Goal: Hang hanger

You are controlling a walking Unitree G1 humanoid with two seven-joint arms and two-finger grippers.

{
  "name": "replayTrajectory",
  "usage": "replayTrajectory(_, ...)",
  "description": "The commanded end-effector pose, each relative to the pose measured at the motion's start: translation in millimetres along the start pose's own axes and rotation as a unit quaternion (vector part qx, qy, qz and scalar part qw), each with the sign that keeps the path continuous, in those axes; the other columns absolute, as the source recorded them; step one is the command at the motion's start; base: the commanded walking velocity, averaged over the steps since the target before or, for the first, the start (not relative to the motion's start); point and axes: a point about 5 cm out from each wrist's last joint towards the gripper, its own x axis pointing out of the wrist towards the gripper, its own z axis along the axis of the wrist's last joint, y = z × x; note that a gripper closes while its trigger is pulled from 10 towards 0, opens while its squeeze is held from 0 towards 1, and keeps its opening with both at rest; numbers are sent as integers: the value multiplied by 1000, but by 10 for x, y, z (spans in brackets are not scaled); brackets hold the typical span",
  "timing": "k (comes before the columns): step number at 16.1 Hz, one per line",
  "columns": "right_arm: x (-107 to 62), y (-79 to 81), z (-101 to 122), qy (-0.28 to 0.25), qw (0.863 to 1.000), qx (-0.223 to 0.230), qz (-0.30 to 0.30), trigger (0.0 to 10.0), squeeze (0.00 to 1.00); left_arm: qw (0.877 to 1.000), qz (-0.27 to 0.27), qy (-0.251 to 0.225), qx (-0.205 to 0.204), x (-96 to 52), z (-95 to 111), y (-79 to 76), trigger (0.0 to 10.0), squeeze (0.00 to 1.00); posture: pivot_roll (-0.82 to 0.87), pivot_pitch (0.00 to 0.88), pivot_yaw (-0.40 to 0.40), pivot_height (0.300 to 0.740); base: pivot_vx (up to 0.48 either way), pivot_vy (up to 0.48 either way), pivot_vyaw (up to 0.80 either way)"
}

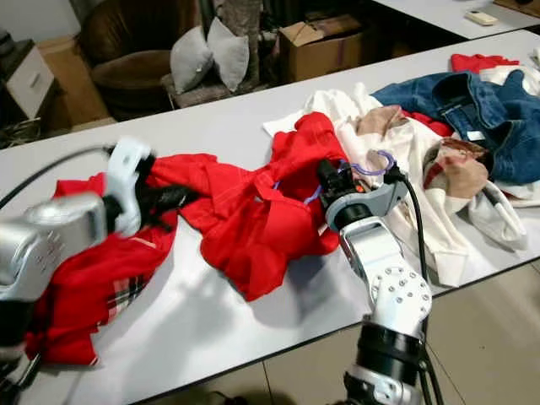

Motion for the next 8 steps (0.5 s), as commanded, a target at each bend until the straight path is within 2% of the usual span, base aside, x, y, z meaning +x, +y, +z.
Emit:
replayTrajectory(1,2,90,-36,13,1000,-19,12,10000,0,999,40,-26,13,-124,83,109,10000,1000,-92,0,135,740,0,0,0)
replayTrajectory(2,1,110,-16,10,1000,-12,16,10000,0,997,57,-45,12,-182,91,148,10000,1000,-87,0,128,740,0,0,0)
replayTrajectory(3,-13,126,33,12,998,-60,14,10000,0,991,110,-72,8,-310,63,224,10000,1000,-81,0,112,740,0,0,0)
replayTrajectory(4,-29,124,41,25,994,-110,10,10000,0,987,142,-76,1,-387,4,254,10000,961,-79,0,107,740,0,0,0)
replayTrajectory(5,-47,121,43,33,991,-127,11,10000,0,985,146,-90,-4,-434,-25,230,10000,157,-80,0,103,740,0,0,0)
replayTrajectory(6,-87,115,51,43,989,-144,14,10000,0,983,140,-117,-15,-513,-69,142,10000,0,-80,0,99,740,0,0,0)
replayTrajectory(7,-100,113,56,44,988,-149,15,10000,0,983,137,-122,-19,-535,-85,108,10000,0,-80,0,99,740,0,0,0)
replayTrajectory(8,-193,165,123,28,987,-149,51,10000,0,981,139,-137,-22,-600,-162,-48,10000,0,-80,0,89,740,0,0,0)
